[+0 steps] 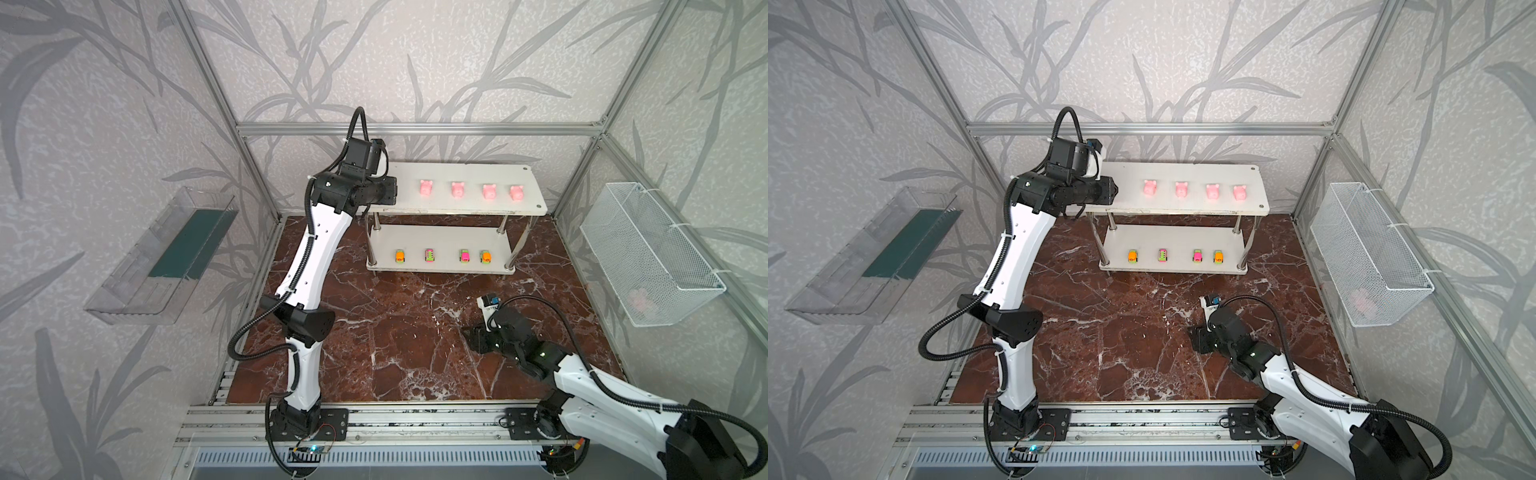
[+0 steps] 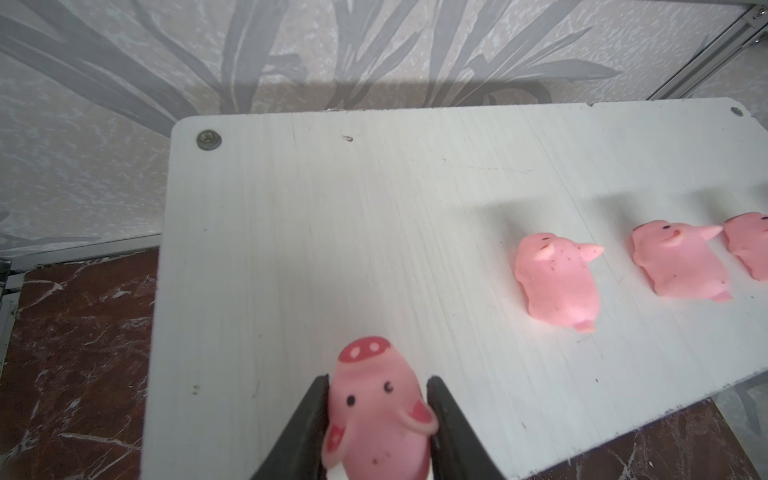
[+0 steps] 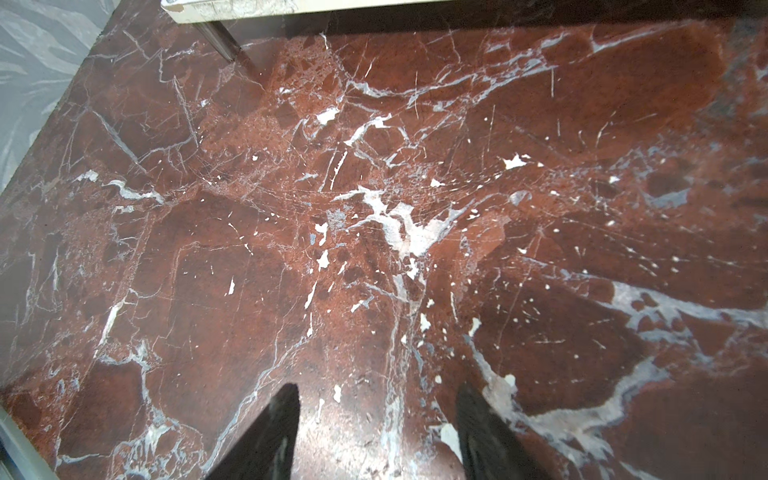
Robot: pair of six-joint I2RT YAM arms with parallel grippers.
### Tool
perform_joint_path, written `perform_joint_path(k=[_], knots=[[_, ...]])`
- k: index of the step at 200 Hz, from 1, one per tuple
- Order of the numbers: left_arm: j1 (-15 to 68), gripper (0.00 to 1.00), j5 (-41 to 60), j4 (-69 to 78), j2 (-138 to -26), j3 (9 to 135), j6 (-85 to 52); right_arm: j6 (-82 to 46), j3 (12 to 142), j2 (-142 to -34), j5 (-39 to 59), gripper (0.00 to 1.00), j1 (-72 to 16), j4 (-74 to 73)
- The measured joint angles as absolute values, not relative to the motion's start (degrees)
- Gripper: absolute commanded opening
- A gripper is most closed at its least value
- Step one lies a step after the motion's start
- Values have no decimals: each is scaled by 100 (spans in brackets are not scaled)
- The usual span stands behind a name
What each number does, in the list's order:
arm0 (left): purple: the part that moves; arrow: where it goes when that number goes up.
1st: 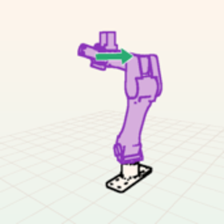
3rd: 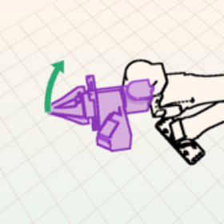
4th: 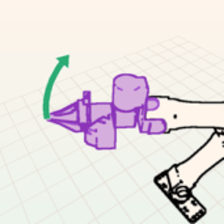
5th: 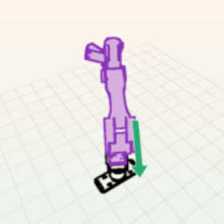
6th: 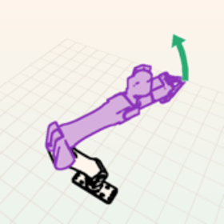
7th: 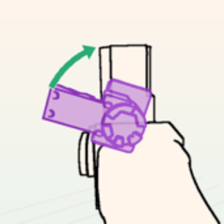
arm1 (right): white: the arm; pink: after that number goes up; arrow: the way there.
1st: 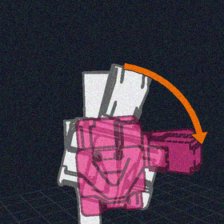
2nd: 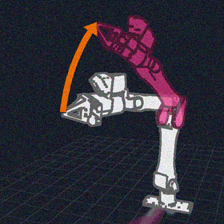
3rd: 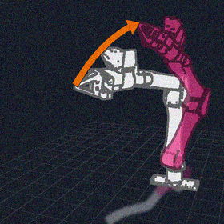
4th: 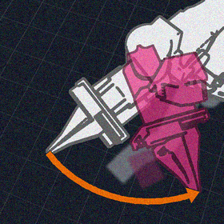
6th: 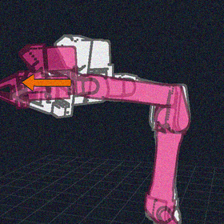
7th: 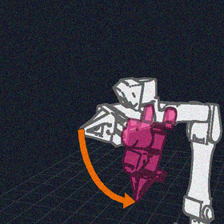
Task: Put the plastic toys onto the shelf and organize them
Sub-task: 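Lower the pink pig at the end of the row and open the left gripper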
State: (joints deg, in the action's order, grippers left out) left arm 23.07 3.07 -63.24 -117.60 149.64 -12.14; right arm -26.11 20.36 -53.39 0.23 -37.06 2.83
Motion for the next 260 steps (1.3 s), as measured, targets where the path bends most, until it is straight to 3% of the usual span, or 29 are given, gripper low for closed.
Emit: perform_joint_path(k=[260], knots=[[2163, 44, 290, -5623, -12219, 15104, -1096, -2674, 1927, -5367, 25, 61, -3673, 165]])
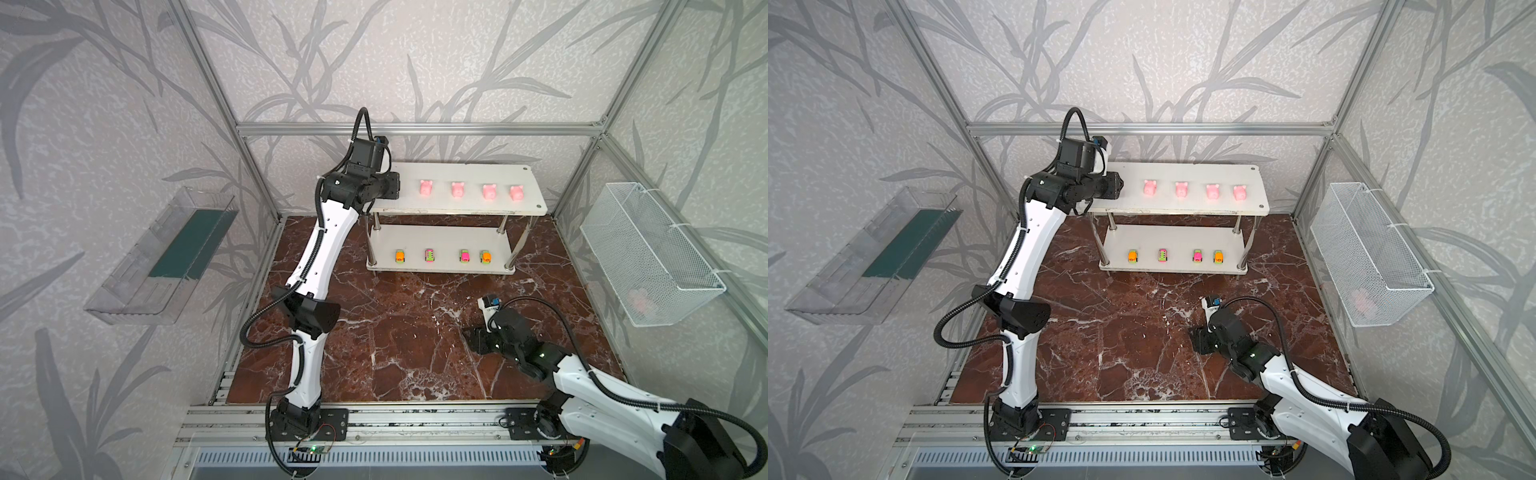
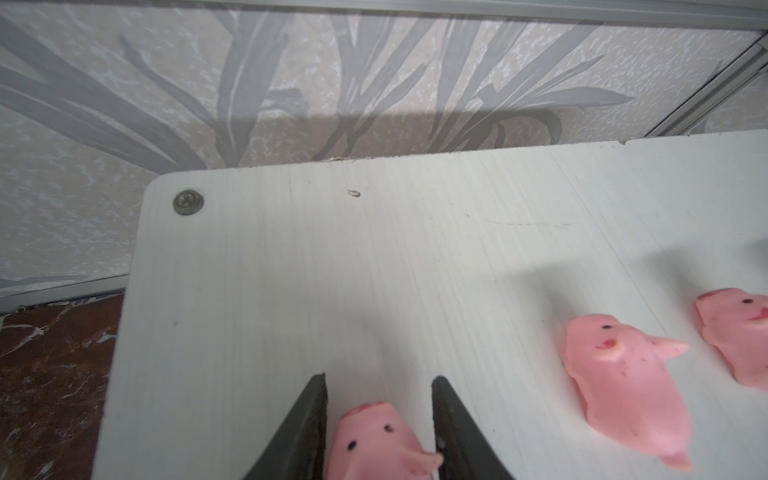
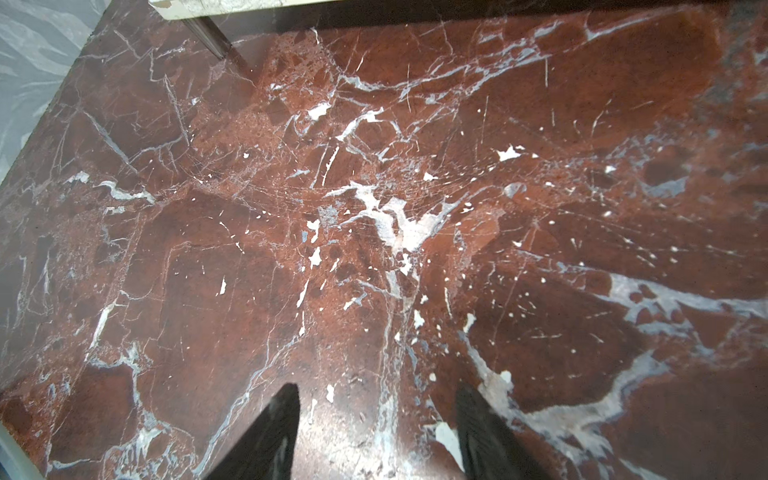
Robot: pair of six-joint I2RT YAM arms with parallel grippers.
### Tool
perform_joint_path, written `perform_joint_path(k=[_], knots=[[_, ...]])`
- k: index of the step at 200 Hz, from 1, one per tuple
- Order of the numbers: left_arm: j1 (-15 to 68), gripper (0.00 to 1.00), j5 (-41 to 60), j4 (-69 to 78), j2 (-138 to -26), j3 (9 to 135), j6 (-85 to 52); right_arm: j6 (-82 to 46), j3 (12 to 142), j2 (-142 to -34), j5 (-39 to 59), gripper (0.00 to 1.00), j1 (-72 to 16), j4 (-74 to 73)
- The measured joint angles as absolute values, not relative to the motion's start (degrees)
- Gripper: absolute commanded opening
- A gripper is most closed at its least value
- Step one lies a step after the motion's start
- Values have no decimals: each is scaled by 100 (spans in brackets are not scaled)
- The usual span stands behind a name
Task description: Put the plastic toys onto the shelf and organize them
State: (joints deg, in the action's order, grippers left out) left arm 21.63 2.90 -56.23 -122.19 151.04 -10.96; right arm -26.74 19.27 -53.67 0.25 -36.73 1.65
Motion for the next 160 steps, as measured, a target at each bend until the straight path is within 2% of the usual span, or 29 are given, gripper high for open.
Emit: perform_joint_path(k=[47, 98, 134, 160], knots=[[2158, 55, 294, -5537, -12234, 15104, -1100, -2698, 1909, -5367, 27, 61, -3673, 154], [2121, 77, 316, -5459, -12234, 15109, -1052, -2742, 1859, -5365, 49, 61, -3673, 150], [2049, 85, 447, -5264, -12210, 15290, -1105, -2746, 1855, -5319, 49, 61, -3673, 150], [1957, 86, 567, -5035, -12016, 15292, -1162, -2746, 1855, -5266, 49, 61, -3673, 154]])
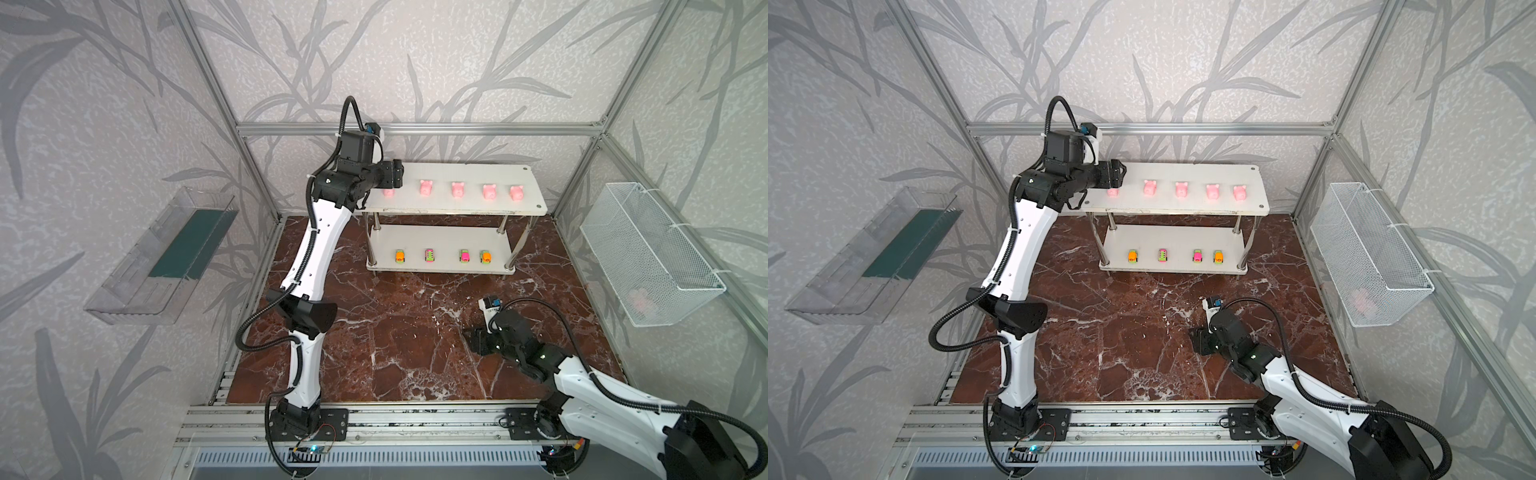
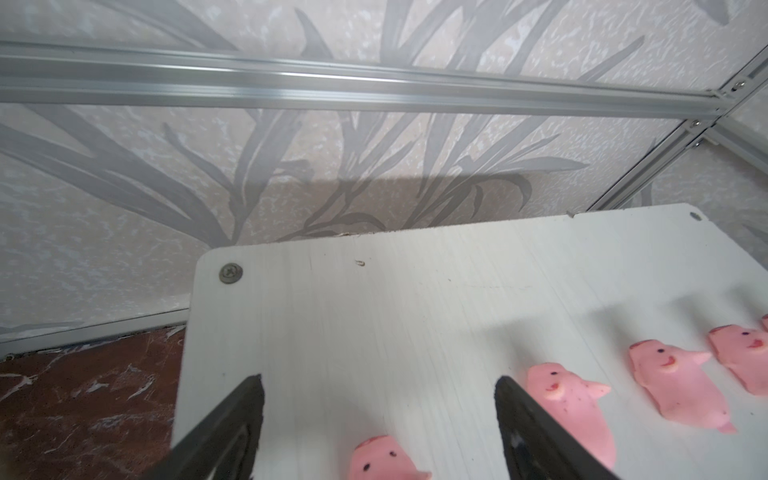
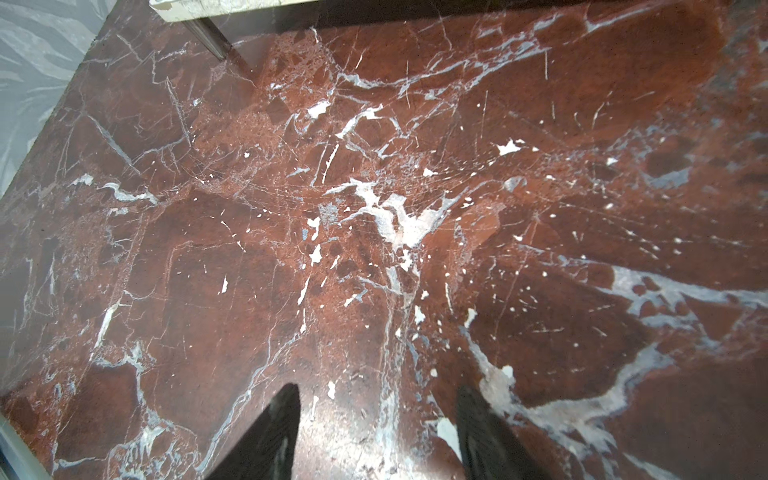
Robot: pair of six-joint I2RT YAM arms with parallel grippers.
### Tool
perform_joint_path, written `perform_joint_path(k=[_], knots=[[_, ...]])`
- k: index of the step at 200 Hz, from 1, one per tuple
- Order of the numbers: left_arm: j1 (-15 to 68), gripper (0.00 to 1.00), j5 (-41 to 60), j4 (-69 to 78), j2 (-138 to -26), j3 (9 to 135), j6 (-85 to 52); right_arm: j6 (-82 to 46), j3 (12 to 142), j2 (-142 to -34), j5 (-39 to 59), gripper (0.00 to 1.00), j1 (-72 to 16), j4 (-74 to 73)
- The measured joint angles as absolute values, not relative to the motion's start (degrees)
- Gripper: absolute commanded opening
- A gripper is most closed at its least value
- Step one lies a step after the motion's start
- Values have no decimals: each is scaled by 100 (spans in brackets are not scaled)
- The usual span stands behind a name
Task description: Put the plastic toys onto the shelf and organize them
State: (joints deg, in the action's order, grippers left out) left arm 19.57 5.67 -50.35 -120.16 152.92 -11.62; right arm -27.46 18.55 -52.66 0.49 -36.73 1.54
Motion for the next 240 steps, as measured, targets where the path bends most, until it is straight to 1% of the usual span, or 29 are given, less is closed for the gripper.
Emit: perform_joint_path(k=[17, 37, 51, 68, 101, 125, 152, 170, 190, 215, 240], knots=[[1929, 86, 565, -4895, -11723, 15176, -1160, -2742, 1855, -5212, 47, 61, -3673, 165], [1896, 86, 443, -4602, -10890, 14350, -1155, -2716, 1857, -5070, 40, 61, -3673, 237], [1894, 86, 259, -4180, -9946, 13207, -1153, -2648, 1879, -4895, 14, 61, -3667, 386], [1894, 87, -14, -3470, -8545, 11424, -1146, -2539, 1984, -4646, -56, 61, -3647, 685], [1898, 87, -854, -2521, -6090, 8543, -1066, -2217, 2432, -4027, -252, 61, -3542, 1295], [1898, 87, -1625, -2023, -4731, 6733, -928, -1994, 2762, -3704, -386, 61, -3365, 1581], [1898, 87, -2519, -1179, -3706, 4600, -812, -1968, 2821, -3518, -454, 61, -3135, 1577], [1894, 87, -2880, -576, -3454, 3332, -757, -1966, 2821, -3605, -473, 61, -3111, 1546], [1855, 88, -3199, 261, -3658, 2239, -620, -1955, 2821, -3811, -517, 61, -3111, 1520], [1564, 93, -3288, 1544, -4552, 1549, -440, -1918, 2821, -3946, -617, 61, -3111, 1470], [840, 95, -2897, 2836, -5739, 1406, -449, -1837, 2821, -3922, -770, 62, -3111, 1319]])
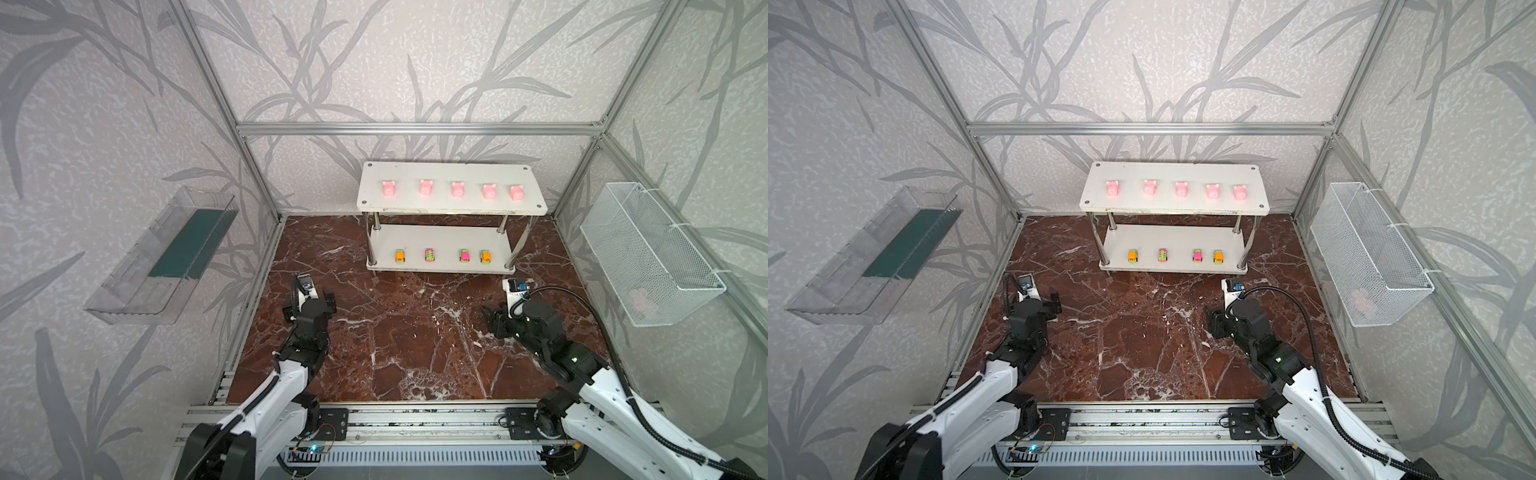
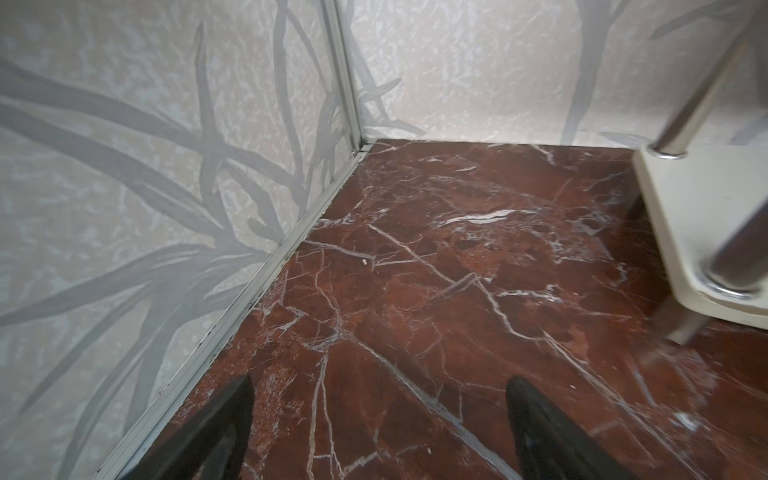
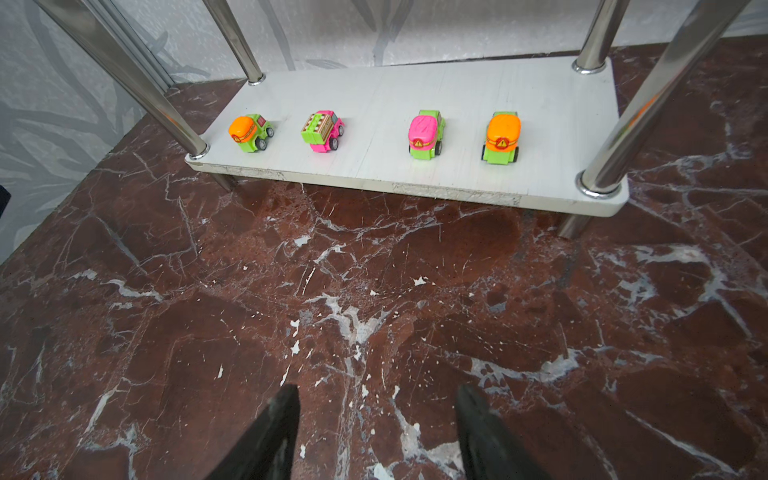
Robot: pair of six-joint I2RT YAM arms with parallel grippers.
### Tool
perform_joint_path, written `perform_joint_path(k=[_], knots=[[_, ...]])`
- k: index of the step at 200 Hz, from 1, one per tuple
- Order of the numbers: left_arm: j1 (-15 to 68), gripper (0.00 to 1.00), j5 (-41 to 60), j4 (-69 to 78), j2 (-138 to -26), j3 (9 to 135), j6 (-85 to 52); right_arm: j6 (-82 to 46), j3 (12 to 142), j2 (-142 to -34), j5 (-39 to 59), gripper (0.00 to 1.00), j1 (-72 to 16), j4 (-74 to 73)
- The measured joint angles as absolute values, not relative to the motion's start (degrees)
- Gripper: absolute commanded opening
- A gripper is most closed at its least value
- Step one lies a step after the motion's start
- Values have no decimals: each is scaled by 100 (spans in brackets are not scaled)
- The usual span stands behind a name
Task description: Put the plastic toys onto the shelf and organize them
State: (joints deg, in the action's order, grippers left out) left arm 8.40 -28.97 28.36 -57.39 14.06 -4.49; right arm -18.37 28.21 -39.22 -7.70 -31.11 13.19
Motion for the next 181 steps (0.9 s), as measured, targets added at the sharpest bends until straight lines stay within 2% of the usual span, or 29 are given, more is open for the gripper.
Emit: perform_joint_path(k=[26, 80, 133, 181], knots=[[318, 97, -2447, 4036, -6945, 1422, -454, -1732, 2818, -3922, -1142, 62, -3096, 1275], [-5, 100, -1940, 5651, -8871, 1538, -495, -1313, 2425, -4045, -1981, 68, -2818, 342], [-19, 100, -1787, 5642, -8976, 1949, -510, -521, 2005, -5238, -2724, 69, -2294, -1225], [-23, 99, -1761, 5664, -8978, 1946, -506, -40, 1876, -6855, -2845, 69, -1671, -3138]])
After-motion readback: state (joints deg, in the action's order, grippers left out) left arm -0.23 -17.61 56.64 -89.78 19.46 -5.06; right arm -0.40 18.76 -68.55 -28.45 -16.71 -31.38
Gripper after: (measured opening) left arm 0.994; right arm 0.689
